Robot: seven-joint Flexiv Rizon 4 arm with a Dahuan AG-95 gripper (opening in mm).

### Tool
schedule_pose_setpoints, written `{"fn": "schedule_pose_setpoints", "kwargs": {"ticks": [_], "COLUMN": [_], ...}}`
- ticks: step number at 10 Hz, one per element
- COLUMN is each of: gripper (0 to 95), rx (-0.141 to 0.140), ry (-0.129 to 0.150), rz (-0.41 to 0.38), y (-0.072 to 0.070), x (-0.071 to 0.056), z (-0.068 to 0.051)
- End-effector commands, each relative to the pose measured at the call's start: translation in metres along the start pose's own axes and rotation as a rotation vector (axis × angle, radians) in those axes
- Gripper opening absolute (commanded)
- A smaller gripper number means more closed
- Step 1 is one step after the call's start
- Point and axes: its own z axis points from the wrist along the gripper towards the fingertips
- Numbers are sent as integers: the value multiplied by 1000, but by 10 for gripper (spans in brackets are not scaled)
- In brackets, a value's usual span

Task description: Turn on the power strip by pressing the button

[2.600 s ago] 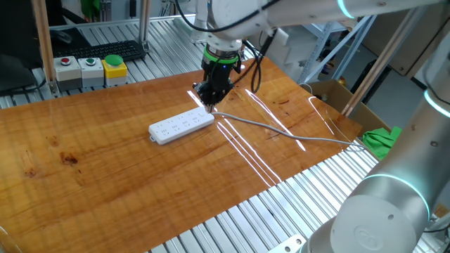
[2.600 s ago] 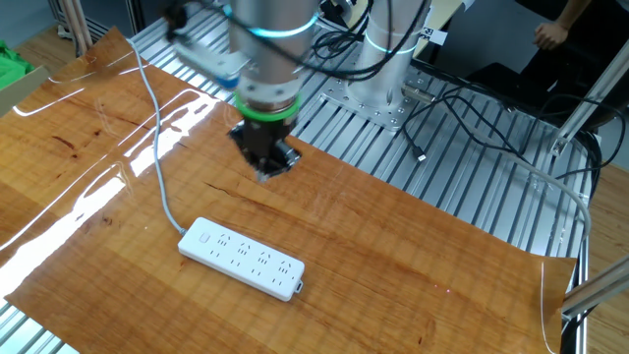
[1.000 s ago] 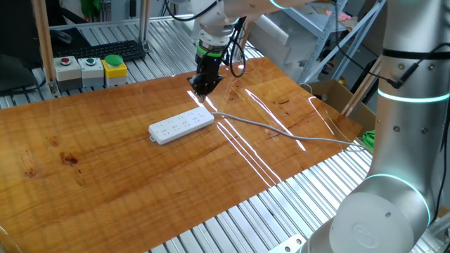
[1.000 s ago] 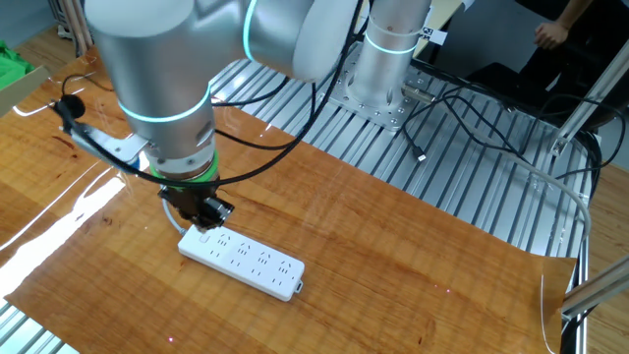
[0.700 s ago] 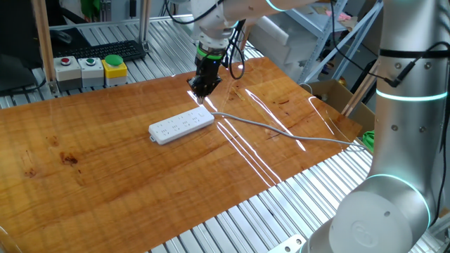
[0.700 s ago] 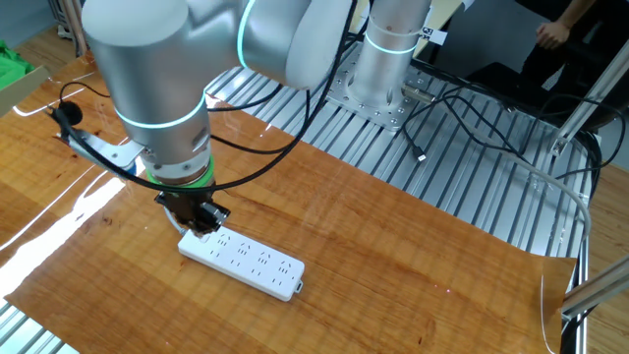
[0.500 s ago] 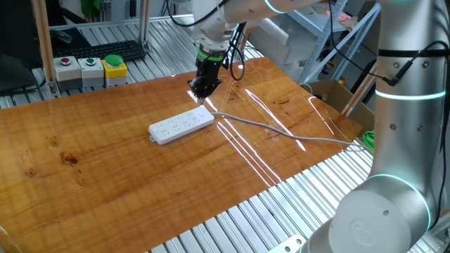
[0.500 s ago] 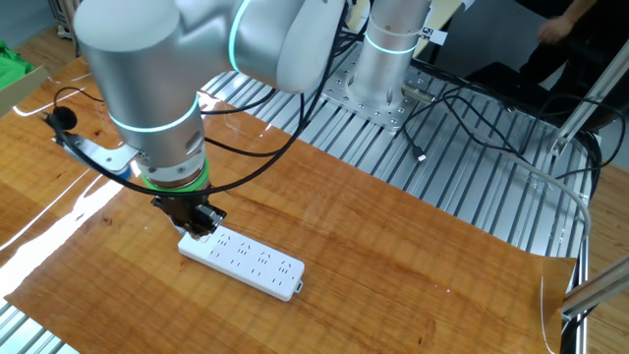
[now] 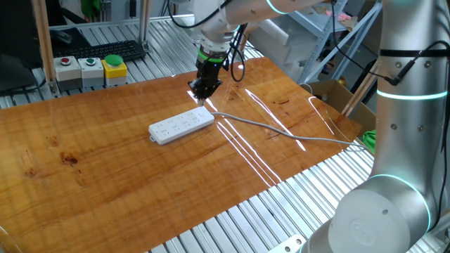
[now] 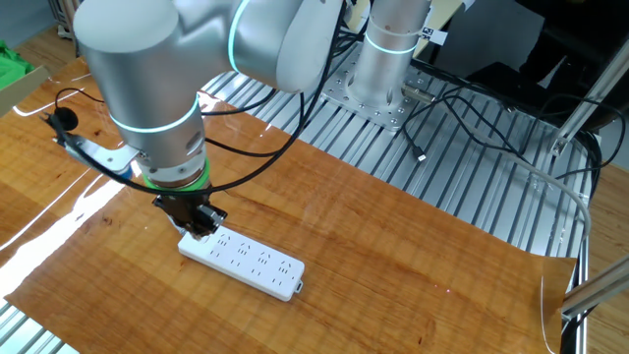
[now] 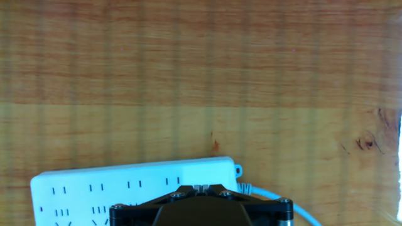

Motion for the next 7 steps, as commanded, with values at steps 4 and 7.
{"fn": "schedule_pose_setpoints", "kwargs": {"ticks": [4,7], "gripper": [0,0], "rx": [-4,38], "ry": [5,33], "rz": [-15,1], "y": [-4,-4], "x": [1,1], "z": [3,3]}}
